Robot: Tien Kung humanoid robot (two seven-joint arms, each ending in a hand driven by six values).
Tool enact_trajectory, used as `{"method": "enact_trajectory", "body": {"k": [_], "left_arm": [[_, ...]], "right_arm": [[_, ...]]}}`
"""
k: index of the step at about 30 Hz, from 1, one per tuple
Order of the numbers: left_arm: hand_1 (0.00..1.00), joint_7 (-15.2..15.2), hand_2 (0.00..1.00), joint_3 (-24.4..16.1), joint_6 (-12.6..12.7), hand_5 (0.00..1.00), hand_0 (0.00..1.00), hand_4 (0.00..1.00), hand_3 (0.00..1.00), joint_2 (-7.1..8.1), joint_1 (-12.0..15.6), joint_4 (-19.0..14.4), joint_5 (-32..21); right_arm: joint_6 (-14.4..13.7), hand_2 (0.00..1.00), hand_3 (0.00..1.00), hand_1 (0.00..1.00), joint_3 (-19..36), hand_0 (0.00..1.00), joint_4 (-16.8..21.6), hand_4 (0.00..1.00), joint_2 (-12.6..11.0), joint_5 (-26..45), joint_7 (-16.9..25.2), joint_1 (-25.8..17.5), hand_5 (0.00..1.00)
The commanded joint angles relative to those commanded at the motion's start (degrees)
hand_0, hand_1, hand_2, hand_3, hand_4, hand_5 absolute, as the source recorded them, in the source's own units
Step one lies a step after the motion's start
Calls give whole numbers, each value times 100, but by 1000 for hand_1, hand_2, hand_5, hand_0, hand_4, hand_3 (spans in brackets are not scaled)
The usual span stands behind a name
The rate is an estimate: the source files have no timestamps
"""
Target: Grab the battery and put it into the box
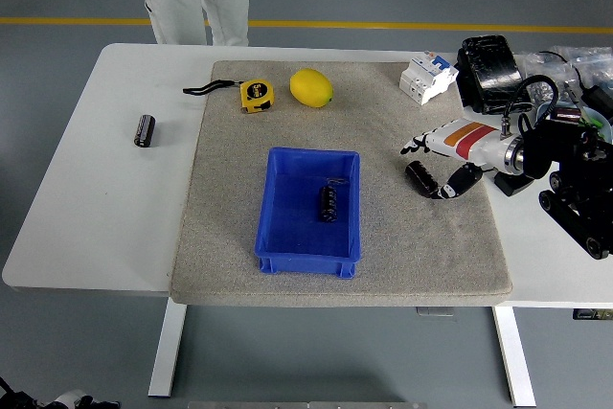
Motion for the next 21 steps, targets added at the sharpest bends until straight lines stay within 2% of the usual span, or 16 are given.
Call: {"method": "enact_trajectory", "body": {"k": [4, 5, 10, 11, 21], "left_arm": [[701, 7, 707, -15, -2, 527, 747, 605, 567, -15, 3, 1, 14], [701, 8, 705, -25, -1, 527, 747, 605, 567, -16, 4, 4, 22], [701, -10, 705, 8, 11, 527, 747, 605, 567, -8, 8, 11, -22], [701, -13, 705, 12, 16, 528, 747, 605, 567, -9, 9, 14, -32], [702, -21, 707, 88, 28, 528, 747, 605, 567, -49, 28, -9, -159]], "right_arm": [[-51, 772, 797, 694, -18, 677, -85, 907, 25, 35, 20, -1, 201], [-62, 750, 766, 663, -25, 635, -103, 890, 31, 39, 23, -2, 187], [-160, 750, 766, 663, -77, 635, -225, 890, 75, 115, 58, -20, 187], [-174, 732, 727, 646, -105, 620, -267, 858, 93, 133, 61, -23, 173], [-258, 723, 689, 642, -86, 608, -509, 828, 232, 185, 55, -124, 165]]}}
